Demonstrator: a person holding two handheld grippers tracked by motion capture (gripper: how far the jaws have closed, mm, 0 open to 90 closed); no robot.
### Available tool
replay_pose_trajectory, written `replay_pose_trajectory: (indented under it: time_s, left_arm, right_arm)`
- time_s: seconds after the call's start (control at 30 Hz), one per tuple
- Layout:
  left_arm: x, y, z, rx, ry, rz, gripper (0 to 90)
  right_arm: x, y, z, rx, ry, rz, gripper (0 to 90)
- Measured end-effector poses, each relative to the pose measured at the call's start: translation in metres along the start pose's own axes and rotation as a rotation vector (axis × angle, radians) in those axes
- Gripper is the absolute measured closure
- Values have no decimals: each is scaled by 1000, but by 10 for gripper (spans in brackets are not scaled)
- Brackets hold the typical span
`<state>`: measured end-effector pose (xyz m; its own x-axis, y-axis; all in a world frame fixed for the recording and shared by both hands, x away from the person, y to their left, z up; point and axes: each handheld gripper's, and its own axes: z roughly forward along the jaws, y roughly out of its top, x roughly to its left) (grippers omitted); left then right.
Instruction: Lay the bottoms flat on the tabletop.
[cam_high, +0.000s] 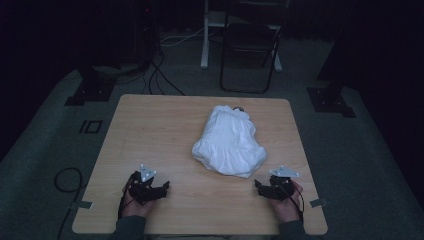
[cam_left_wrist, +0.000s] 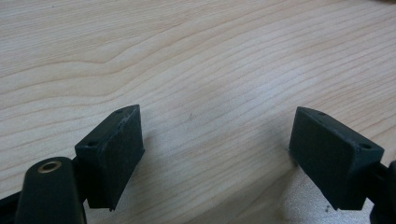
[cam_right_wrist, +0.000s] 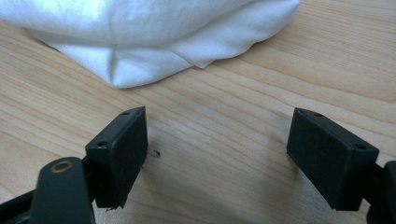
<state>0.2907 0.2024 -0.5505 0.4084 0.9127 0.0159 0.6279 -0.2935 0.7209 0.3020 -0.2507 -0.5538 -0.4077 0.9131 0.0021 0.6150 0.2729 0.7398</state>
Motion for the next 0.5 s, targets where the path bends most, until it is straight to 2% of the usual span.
replay_pose_trajectory:
  time_s: [0.33, 0.5]
  left_arm:
    - [1, 1, 1, 1, -9, 10, 160]
    - [1, 5, 0, 10, -18, 14, 295]
  right_arm:
    - [0, 0, 0, 0, 0, 0, 201]
    - [0, 0, 0, 0, 1, 0, 201]
